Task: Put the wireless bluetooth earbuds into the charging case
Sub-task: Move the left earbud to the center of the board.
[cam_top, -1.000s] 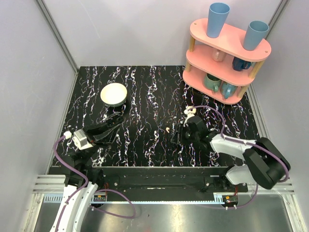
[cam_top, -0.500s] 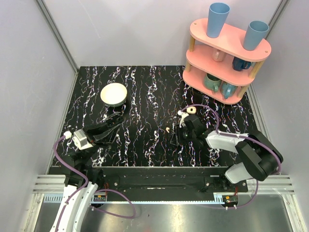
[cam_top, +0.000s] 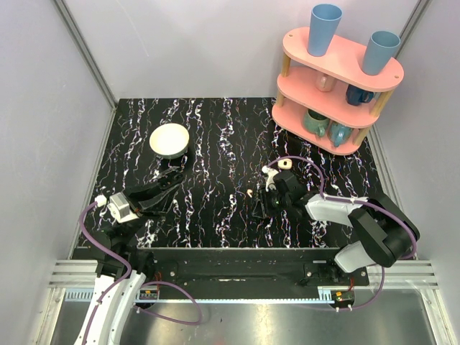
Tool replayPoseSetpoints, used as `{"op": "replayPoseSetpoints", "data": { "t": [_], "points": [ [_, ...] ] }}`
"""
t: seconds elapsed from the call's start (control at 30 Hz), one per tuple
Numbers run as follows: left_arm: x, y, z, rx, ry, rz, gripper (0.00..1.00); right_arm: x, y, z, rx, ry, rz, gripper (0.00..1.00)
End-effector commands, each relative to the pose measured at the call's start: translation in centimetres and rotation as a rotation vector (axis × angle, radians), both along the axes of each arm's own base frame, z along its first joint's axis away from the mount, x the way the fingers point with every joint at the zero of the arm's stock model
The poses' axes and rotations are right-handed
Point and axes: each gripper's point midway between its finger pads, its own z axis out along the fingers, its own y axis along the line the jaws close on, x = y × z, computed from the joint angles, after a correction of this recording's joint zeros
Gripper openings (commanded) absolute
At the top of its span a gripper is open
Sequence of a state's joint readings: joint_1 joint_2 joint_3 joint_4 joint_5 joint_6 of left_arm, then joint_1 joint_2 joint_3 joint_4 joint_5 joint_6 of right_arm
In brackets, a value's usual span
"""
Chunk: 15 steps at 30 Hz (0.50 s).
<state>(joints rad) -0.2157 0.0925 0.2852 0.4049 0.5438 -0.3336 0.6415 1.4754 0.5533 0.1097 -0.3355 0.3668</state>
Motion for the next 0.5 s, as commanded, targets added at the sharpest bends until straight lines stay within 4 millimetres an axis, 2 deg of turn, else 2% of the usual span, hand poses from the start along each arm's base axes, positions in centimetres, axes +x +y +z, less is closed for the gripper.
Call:
{"op": "replayPoseSetpoints", "data": {
  "t": [0.0,0.3,0.47],
  "points": [
    [-0.54,0.31,1.21,-0.016,-0.048,0.01,0.04,-0.27,0.08,-0.09,-0.013,0.023,0.014,0.34],
    [-0.49,0.29,1.15,-0.018,-0.044,0.008,0.04,-0.58,-0.67,-0.22,-0.044,0.045,-0.031,0.34],
    [-0.49,0.29,1.15,-0.018,-0.044,0.008,0.05,-0.34,-0.68,0.41,-0.049,0.026,-0.045,0.34]
  ]
}}
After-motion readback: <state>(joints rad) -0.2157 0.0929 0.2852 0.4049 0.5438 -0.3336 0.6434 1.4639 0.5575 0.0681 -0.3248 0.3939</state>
